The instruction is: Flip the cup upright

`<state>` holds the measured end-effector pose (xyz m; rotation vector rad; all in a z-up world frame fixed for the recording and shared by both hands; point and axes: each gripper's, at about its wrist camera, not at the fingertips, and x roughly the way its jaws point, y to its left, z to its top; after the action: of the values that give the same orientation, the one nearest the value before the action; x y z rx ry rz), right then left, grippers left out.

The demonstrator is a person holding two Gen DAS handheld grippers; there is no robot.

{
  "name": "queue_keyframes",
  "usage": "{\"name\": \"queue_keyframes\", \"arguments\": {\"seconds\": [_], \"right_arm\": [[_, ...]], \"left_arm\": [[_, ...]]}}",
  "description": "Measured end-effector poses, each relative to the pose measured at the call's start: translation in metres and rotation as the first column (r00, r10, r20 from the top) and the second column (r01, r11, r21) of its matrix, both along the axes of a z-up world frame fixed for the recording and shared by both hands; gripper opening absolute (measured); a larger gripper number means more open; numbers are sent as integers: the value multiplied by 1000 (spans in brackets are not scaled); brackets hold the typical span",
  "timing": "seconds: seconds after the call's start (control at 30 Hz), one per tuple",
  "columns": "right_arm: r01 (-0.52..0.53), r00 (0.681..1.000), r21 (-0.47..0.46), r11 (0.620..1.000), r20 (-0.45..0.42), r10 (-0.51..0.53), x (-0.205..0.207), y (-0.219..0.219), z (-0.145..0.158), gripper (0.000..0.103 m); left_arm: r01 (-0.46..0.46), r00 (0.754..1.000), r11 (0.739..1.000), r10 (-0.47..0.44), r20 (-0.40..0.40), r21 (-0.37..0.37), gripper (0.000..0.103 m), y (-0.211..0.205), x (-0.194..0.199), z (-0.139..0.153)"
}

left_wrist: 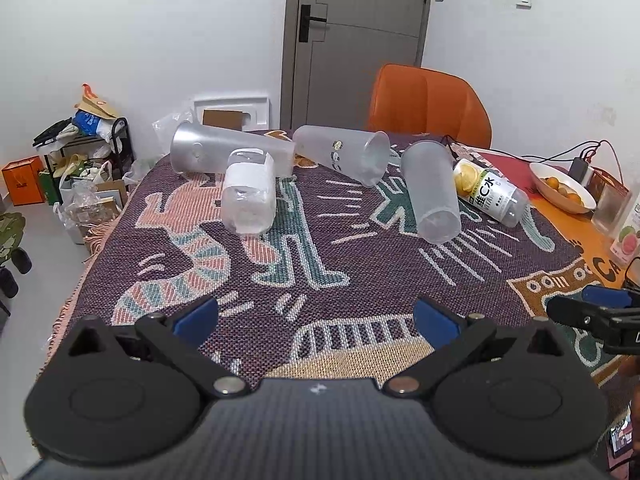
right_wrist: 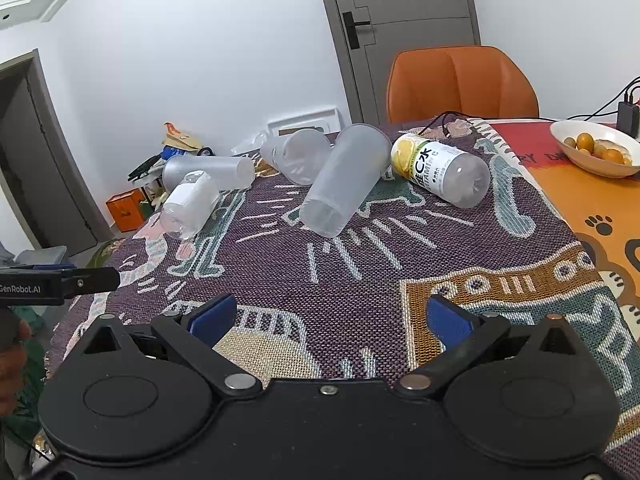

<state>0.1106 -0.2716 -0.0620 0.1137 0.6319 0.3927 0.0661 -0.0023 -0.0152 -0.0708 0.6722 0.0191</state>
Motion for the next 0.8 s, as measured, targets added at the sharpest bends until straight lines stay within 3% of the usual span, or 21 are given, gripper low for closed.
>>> {"name": "queue_keyframes", "arguments": {"seconds": [0.8], "right_arm": [[-37,999,-5,999,17,37,3,0,3,103]], "left_arm": [[22,1000,1000,-22,16,11,103,-9,0,4]]}}
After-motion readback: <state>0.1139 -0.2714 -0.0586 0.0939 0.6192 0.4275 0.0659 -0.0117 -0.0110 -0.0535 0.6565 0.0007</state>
